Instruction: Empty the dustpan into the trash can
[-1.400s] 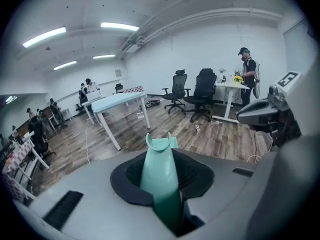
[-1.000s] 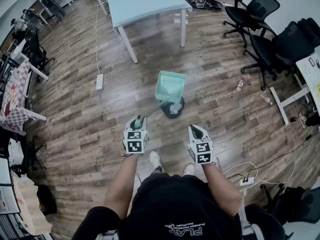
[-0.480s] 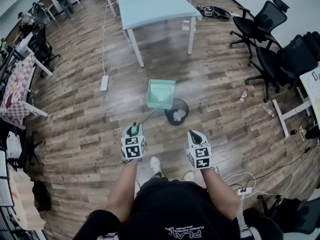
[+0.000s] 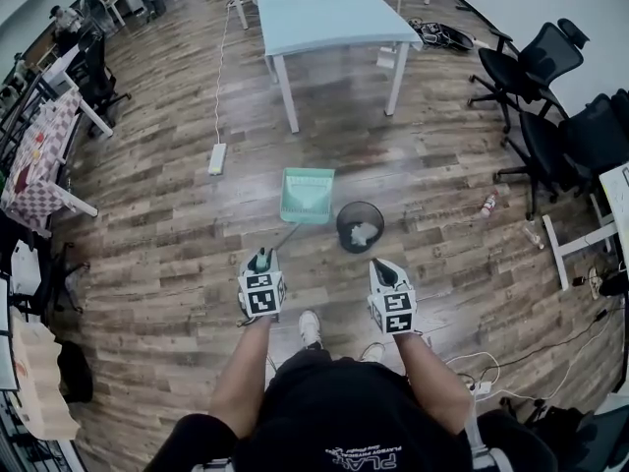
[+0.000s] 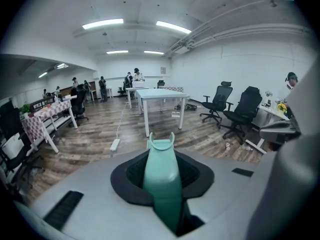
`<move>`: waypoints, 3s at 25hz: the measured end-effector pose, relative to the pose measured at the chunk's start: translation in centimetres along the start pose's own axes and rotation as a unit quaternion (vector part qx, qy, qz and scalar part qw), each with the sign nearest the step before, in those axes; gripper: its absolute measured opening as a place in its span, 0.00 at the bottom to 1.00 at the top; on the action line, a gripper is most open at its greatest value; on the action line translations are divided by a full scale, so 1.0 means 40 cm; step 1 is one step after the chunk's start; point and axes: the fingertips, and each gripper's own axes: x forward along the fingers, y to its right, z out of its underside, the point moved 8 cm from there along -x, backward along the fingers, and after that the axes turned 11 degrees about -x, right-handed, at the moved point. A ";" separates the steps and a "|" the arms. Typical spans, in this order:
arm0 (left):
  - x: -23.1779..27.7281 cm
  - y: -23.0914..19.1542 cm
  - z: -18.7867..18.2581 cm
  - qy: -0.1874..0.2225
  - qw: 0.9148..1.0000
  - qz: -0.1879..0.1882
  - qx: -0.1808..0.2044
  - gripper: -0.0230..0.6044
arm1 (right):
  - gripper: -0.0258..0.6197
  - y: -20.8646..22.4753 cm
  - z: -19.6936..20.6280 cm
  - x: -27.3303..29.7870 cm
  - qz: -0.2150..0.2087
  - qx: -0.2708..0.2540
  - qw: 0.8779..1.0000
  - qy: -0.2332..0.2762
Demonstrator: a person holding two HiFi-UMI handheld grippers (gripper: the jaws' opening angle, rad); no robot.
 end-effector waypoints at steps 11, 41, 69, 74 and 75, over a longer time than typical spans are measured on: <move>0.109 -0.122 0.064 -0.063 0.998 -0.011 -0.005 0.19 | 0.07 -0.080 -0.040 0.132 -0.014 0.007 0.999 -0.029; 0.508 -0.134 0.215 -0.221 0.975 -0.009 0.038 0.19 | 0.07 -0.104 0.092 0.312 0.032 0.087 0.989 -0.115; 0.483 -0.048 0.136 -0.177 0.982 0.037 0.055 0.38 | 0.07 -0.081 0.099 0.323 0.033 0.093 0.990 -0.103; 0.382 -0.029 0.066 -0.132 0.988 0.055 0.057 0.38 | 0.07 -0.080 0.064 0.287 0.039 0.087 0.992 -0.086; 0.362 -0.022 0.051 -0.121 0.989 0.062 0.056 0.38 | 0.07 -0.079 0.054 0.280 0.041 0.085 0.992 -0.079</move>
